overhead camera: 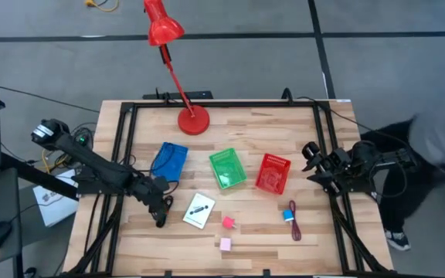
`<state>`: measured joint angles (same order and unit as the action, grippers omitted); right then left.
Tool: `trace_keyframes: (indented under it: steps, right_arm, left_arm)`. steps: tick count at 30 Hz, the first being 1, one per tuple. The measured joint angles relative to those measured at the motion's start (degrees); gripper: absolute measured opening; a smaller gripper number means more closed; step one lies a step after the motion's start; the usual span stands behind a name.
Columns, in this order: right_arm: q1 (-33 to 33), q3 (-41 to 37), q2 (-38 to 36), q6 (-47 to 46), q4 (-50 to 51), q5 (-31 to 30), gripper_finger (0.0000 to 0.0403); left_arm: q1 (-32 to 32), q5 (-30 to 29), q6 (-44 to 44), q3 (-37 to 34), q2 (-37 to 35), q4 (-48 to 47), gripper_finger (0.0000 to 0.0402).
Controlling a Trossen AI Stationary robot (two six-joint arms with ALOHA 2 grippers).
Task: Pick and place items into bin
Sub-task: Put the black charger cable into the green bin
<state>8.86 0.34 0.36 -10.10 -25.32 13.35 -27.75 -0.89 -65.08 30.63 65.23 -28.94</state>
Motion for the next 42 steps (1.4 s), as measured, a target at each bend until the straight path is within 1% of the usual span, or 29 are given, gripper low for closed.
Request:
trace_keyframes:
  steps: [4, 6, 9, 11, 13, 15, 18, 20, 23, 27, 30, 33, 38, 42]
  right_arm:
    - [0.0, 0.0, -0.01, 4.08, -0.4, -0.26, 0.0119]
    - [0.01, 0.0, -0.02, 4.31, 0.16, 0.25, 0.0119]
    - [0.49, 0.0, -0.01, 4.15, 6.21, 1.55, 0.0119]
    - [0.94, 0.0, 0.0, 3.96, 10.23, 1.54, 0.0119]
    - [1.38, 0.0, 0.0, 2.41, 12.71, 1.53, 0.0119]
    - [1.79, 0.0, 0.0, 0.71, 13.82, 1.53, 0.0119]
    - [2.5, 0.0, 0.0, -0.42, 13.94, 1.54, 0.0119]
    - [3.08, 0.0, 0.0, -0.16, 13.7, 1.52, 0.0119]
    - [3.68, 0.0, 0.0, 0.02, 13.22, 1.26, 0.0119]
    - [3.89, 0.0, 0.0, 0.02, 13.09, 0.64, 0.0119]
    - [3.87, 0.0, 0.0, 0.04, 13.1, 0.47, 0.0119]
    - [3.87, 0.0, 0.0, 0.04, 13.29, 0.45, 0.0119]
    - [3.87, 0.0, 0.0, 0.05, 13.31, 0.45, 0.0119]
    - [3.87, 0.0, 0.0, 0.04, 13.83, 0.45, 0.0119]
  left_arm:
    - [0.0, -0.4, -4.05, 0.0, 2.86, -0.23, 0.012]
    - [0.0, -0.72, -6.07, 0.0, 3.66, -0.23, 0.012]
    - [0.0, -2.69, -6.71, 0.0, 4.35, -0.24, 0.012]
    - [0.02, -2.52, -6.26, 0.0, 4.31, 0.19, 0.012]
    - [0.01, -1.17, -4.46, 0.0, 4.15, 0.4, 0.012]
    - [0.0, 1.55, -2.82, 0.0, 4.13, 0.42, 0.012]
    - [0.0, 5.15, -0.24, 0.0, 4.13, 0.11, 0.0125]
    - [0.0, 6.08, 0.55, 0.0, 4.13, -0.24, 0.0132]
    - [0.0, 3.54, 0.87, 0.0, 4.15, -0.35, 0.0148]
    - [0.02, -1.42, 0.89, 0.0, 4.15, -0.33, 0.0174]
    - [0.04, -1.57, 0.77, 0.0, 4.15, -0.61, 0.0191]
    - [0.03, -1.32, -1.5, 0.0, 4.15, -1.23, 0.0203]
    - [-0.07, -1.04, -4.39, 0.0, 4.58, -1.37, 0.0208]
    - [-0.09, -0.16, -5.79, 0.02, 7.67, 0.19, 0.0209]
